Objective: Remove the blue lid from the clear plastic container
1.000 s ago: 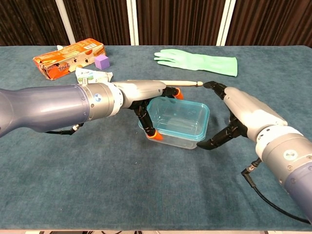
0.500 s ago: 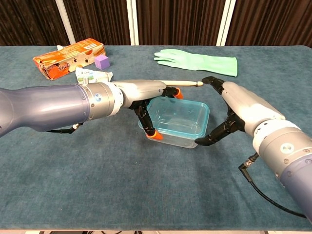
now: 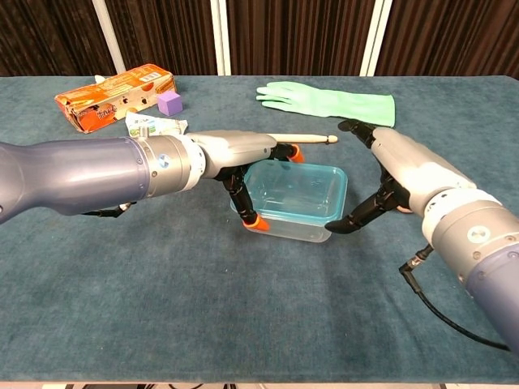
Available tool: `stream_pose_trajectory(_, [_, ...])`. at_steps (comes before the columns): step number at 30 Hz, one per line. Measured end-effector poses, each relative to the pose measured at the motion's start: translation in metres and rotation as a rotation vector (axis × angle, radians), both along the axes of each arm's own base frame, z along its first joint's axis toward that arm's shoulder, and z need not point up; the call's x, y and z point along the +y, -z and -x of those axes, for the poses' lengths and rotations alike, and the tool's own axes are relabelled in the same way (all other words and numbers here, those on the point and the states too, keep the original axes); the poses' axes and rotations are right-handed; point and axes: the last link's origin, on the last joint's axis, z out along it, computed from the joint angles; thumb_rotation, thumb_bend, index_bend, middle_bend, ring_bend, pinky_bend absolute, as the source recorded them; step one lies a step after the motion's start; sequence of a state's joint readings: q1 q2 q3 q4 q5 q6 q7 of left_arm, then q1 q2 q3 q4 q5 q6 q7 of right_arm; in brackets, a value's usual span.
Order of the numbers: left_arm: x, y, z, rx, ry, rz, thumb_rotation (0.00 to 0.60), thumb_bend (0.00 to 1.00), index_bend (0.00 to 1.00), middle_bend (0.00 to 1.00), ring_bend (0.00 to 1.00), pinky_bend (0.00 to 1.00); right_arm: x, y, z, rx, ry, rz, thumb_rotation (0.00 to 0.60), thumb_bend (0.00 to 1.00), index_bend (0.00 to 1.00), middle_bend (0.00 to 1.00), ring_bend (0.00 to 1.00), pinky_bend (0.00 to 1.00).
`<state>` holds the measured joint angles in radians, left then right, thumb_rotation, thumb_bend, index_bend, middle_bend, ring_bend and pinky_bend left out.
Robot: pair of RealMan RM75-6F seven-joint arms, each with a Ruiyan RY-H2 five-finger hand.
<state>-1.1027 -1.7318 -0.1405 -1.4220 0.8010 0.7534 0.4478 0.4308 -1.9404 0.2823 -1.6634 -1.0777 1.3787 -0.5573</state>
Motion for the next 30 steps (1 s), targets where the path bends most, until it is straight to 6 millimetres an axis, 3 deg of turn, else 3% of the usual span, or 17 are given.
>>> stream_pose_trajectory(30, [-0.0031, 0.001, -0.0063, -0.011, 0.003, 0.023, 0.6, 0.22, 0.19, 0.24, 0.2, 0.36, -0.0022, 0.0011, -0.0037, -0.036, 0.024, 0.002, 0.6, 0.12, 0.0, 0.0, 0.0, 0.0])
